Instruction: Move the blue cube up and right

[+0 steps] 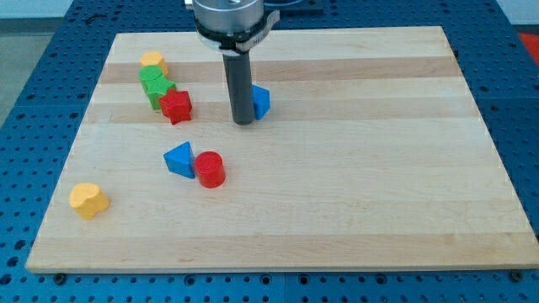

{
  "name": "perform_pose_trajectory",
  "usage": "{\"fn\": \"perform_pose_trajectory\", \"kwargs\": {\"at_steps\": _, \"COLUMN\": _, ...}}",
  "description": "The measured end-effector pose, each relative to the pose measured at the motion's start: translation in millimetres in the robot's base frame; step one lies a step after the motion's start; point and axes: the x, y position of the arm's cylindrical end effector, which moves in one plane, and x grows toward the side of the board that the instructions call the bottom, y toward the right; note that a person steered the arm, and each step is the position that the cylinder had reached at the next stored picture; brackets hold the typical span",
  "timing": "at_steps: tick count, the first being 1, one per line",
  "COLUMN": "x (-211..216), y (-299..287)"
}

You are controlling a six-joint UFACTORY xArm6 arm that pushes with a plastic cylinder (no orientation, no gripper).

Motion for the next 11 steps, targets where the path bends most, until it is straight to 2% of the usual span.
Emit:
{"fn": "perform_pose_trajectory", "kwargs": {"at_steps": 2, "x": -56.7, "y": -0.1}}
{"fn": "perform_pose_trajectory", "kwargs": {"at_steps": 3, "x": -52.5, "y": 0.0}}
{"fn": "perform_pose_trajectory", "kwargs": {"at_steps": 5, "x": -9.1, "y": -1.8}}
{"fn": "perform_pose_trajectory", "kwargs": {"at_steps": 6, "x": -22.0, "y": 9.5}}
{"fn": "perform_pose_trajectory", "kwargs": {"at_steps": 8, "x": -83.2, "y": 12.4}}
{"fn": "perform_pose_trajectory", "kwargs": {"at_steps": 9, "x": -85.2, "y": 18.7}}
{"fn": "perform_pose_trajectory", "kwargs": {"at_steps": 11, "x": -48.6, "y": 62.8}}
